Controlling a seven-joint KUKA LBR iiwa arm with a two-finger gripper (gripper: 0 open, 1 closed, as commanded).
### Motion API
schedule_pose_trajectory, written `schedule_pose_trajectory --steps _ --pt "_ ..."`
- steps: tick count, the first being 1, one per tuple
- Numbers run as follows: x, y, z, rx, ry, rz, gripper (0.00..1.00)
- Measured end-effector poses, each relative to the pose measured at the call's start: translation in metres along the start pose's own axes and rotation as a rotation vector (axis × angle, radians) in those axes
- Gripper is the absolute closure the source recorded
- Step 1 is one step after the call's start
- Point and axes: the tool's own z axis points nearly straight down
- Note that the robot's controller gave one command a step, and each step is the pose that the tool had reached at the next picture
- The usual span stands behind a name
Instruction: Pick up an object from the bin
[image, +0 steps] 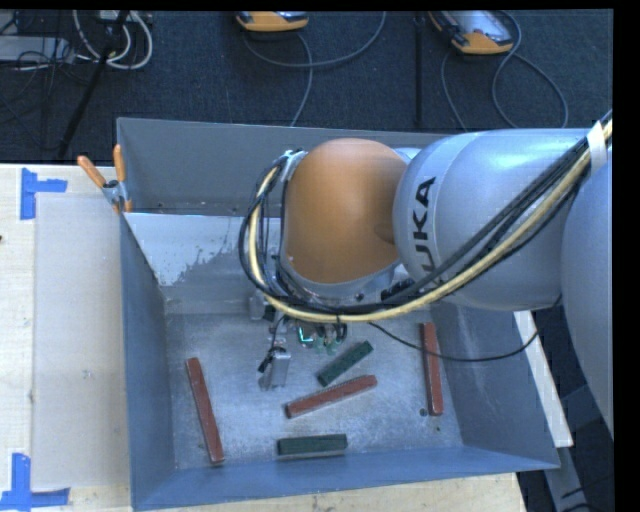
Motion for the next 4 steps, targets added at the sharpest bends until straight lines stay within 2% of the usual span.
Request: schedule_pose_trajectory --steps 1,2,3,4 --pt "0.063 -0.085 0.077 0.003 0.005 -0.089 0.00" --pt "0.049 -0.091 0.134 0.000 -0.002 -0.621 0.00" --pt "0.067 -0.094 0.130 0.004 -0.032 -0.583 0.00" --pt "0.065 -0.087 0.131 0.003 -0.026 -0.465 0.00"
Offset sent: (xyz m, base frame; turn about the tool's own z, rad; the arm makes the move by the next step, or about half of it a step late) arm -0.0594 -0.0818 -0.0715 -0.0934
